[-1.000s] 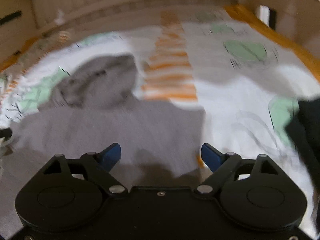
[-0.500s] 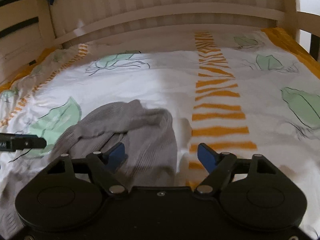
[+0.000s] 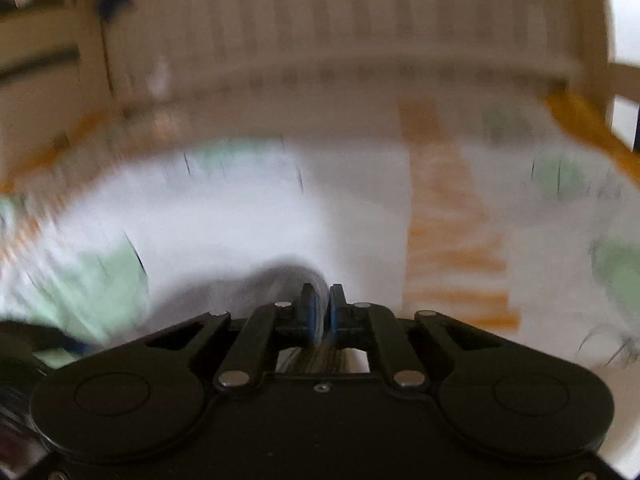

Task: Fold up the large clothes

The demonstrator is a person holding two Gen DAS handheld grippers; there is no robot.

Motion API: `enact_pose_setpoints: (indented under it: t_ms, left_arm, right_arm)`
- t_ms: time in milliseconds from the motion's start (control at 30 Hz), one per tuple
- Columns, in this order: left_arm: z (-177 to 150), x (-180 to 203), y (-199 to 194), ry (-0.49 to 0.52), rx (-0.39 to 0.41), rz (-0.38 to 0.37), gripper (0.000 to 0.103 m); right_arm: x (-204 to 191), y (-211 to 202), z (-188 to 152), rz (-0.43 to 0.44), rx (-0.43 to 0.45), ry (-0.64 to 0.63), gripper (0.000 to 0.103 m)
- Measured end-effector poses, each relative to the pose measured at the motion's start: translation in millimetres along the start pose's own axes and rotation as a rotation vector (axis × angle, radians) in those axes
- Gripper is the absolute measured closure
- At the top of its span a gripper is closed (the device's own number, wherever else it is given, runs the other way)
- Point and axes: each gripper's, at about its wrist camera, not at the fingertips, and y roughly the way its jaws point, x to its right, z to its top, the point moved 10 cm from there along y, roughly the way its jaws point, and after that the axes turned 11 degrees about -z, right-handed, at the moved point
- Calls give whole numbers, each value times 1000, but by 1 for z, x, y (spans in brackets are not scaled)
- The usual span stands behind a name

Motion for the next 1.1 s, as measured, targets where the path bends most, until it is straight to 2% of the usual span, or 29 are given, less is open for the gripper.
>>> enact_pose_setpoints:
  t_ms: [67, 167, 300, 367, 400, 500, 567, 600, 633, 800, 867, 900, 933, 1000, 1100]
  left_arm:
    - [6, -10, -2, 5, 20, 82, 37]
    - [16, -34, -16, -13, 75, 215, 37]
    - [26, -46, -52, -64, 215, 211, 37]
    - [28, -38, -65, -46, 270, 139, 37]
    - [28, -34, -70, -22, 286, 129, 37]
    - [28, -26, -72, 38, 284, 146, 37]
    - [29, -22, -67, 39, 272, 136, 37]
    - [30, -22, -64, 34, 271, 134, 37]
    - [32, -22, -62, 31, 269, 131, 37]
    - [32, -19, -52, 57, 242, 135, 37]
    - [33, -21, -47, 69, 222, 146, 41]
    - [33, -23, -48, 71, 220, 165, 43]
    - [34, -25, -51, 69, 225, 179, 43]
    - [41, -27, -64, 48, 274, 187, 44]
    - [52, -19, -100, 57, 421, 160, 43]
  right_arm:
    - [9, -10, -1, -15, 6, -7, 91]
    - [31, -4, -18, -72, -38, -21, 91]
    - [67, -1, -28, -111, -78, 62, 91]
    - [77, -2, -26, -93, -79, 94, 88]
    - [76, -3, -26, -72, -85, 110, 81]
    - [70, -2, -29, -23, -97, 136, 78]
    - [55, 3, -36, 6, -129, 131, 53]
    - [48, 8, -38, 15, -142, 126, 35]
    - [39, 12, -41, 22, -148, 110, 28]
    - [8, 46, -56, -4, -227, -9, 30]
    - [3, 59, -60, -17, -255, -28, 33]
    - [1, 64, -63, -17, -274, -42, 52]
    - [-1, 67, -64, -26, -293, -68, 93]
    - [-2, 61, -54, -50, -248, -119, 90]
    - [6, 23, -15, -21, -69, -60, 91]
